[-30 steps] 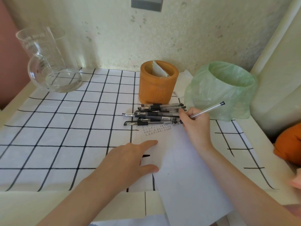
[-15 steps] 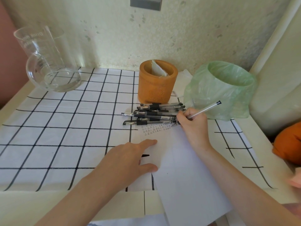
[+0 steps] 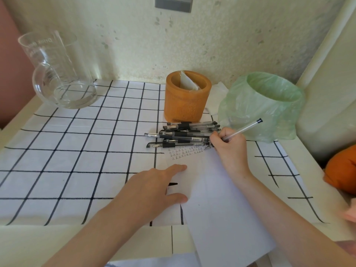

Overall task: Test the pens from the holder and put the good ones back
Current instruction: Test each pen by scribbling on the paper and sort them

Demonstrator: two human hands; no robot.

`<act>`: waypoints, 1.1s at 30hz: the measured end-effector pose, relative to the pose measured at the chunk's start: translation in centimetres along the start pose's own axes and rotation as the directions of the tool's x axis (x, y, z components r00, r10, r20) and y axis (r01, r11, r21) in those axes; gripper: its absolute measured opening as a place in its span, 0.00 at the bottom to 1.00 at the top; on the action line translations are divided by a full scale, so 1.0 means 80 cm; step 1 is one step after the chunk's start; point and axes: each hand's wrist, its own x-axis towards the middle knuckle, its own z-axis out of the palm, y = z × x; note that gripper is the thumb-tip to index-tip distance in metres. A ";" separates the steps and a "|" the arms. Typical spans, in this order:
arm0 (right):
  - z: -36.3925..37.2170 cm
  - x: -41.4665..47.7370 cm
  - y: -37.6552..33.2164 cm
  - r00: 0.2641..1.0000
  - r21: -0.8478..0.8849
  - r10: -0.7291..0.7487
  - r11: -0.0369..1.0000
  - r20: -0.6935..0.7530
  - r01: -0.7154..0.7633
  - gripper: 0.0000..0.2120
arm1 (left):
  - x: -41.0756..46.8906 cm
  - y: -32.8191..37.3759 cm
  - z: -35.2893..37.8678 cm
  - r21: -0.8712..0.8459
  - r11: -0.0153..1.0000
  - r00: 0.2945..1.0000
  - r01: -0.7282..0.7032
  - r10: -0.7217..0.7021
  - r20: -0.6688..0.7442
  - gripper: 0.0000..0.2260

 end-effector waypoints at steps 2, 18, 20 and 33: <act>0.000 0.000 -0.001 1.000 -0.005 -0.001 1.000 0.003 0.001 0.18 | 0.000 -0.001 0.001 -0.002 1.000 1.000 0.000 0.000 -0.001 0.27; 0.000 0.000 -0.003 1.000 -0.012 -0.005 1.000 0.000 0.005 0.21 | 0.000 0.002 -0.002 0.013 1.000 0.999 0.018 -0.018 0.028 0.27; 0.000 0.000 -0.004 1.000 -0.008 0.001 1.000 0.004 -0.001 0.20 | 0.000 0.002 -0.002 0.013 1.000 0.999 0.020 -0.020 0.028 0.27; -0.002 -0.001 -0.008 0.999 -0.016 0.029 0.999 0.019 -0.029 0.20 | -0.001 0.005 -0.005 0.009 0.999 0.998 0.037 -0.038 0.044 0.27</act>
